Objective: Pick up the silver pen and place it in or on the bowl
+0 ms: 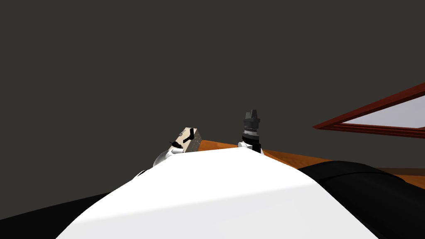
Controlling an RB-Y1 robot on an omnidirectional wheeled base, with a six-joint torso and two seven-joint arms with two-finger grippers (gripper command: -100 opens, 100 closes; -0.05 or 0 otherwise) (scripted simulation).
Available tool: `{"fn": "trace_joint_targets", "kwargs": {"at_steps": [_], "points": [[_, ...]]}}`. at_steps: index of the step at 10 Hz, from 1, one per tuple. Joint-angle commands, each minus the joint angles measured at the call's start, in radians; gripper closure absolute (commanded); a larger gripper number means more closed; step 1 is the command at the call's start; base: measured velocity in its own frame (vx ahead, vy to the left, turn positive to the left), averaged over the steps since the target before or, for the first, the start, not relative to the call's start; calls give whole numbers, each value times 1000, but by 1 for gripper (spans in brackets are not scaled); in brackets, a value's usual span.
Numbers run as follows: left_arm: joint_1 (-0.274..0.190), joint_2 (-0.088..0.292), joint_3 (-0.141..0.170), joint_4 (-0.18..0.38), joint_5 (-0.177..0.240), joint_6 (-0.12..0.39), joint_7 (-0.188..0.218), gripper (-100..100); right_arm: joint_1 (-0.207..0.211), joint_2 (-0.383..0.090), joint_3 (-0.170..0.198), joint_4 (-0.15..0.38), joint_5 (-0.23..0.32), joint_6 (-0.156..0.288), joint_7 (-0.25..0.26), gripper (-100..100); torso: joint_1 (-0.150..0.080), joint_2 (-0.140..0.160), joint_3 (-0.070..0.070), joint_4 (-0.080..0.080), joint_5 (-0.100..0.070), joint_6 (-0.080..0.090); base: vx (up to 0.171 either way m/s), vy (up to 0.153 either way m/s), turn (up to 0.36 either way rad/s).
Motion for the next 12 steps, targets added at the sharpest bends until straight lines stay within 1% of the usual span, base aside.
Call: {"fn": "trace_joint_targets", "kwargs": {"at_steps": [1, 2, 3, 4, 7, 8, 9, 10, 11, 12], "points": [[0, 0, 0, 0, 0, 0, 0, 0, 0, 0, 0, 0, 0, 0, 0, 0, 0, 0, 0, 0, 0, 0, 0, 0, 0], [18, -11, -11, -42, -9, 22, -2, 100, 0, 0, 0, 0, 0, 0, 0, 0, 0, 0, 0, 0, 0, 0, 16, 17, 87], [36, -21, -22, -70, -17, 46, -6, 100, 0, 0, 0, 0, 0, 0, 0, 0, 1, -1, 0, 0, 0, 0, 47, 28, 196], [36, -21, -22, -89, -17, 46, -6, 100, 0, 0, 0, 0, 0, 0, 0, 0, 2, -2, -1, -1, 0, -1, 34, 20, 92], [92, -53, -57, -210, -41, 117, -17, 100, 0, 0, 0, 0, 0, 0, 0, 0, 2, -2, -1, 0, 1, -1, 36, 27, 143], [92, -53, -57, -230, -41, 117, -17, 100, 0, 0, 0, 0, 0, 0, 0, 0, 2, -2, -1, -1, 0, -2, 33, 17, 63], [111, -63, -69, -264, -50, 141, -20, 100, 0, 0, 0, 0, 0, 0, 0, 0, 1, -2, -1, 0, 1, 0, 29, 25, 78], [111, -63, -69, -277, -50, 141, -20, 100, 0, 0, 0, 0, 0, 0, 0, 0, 2, -2, -1, 0, 1, -1, 21, 17, 46], [130, -73, -80, -310, -58, 164, -24, 100, 0, 0, 0, 0, 0, 0, 0, 0, 1, -1, 0, 0, 0, 0, 27, 16, 125], [130, -73, -80, -324, -58, 164, -24, 100, 0, 0, 0, 0, 0, 0, 0, 0, 1, -1, -1, 0, 0, -1, 20, 12, 55]]}}
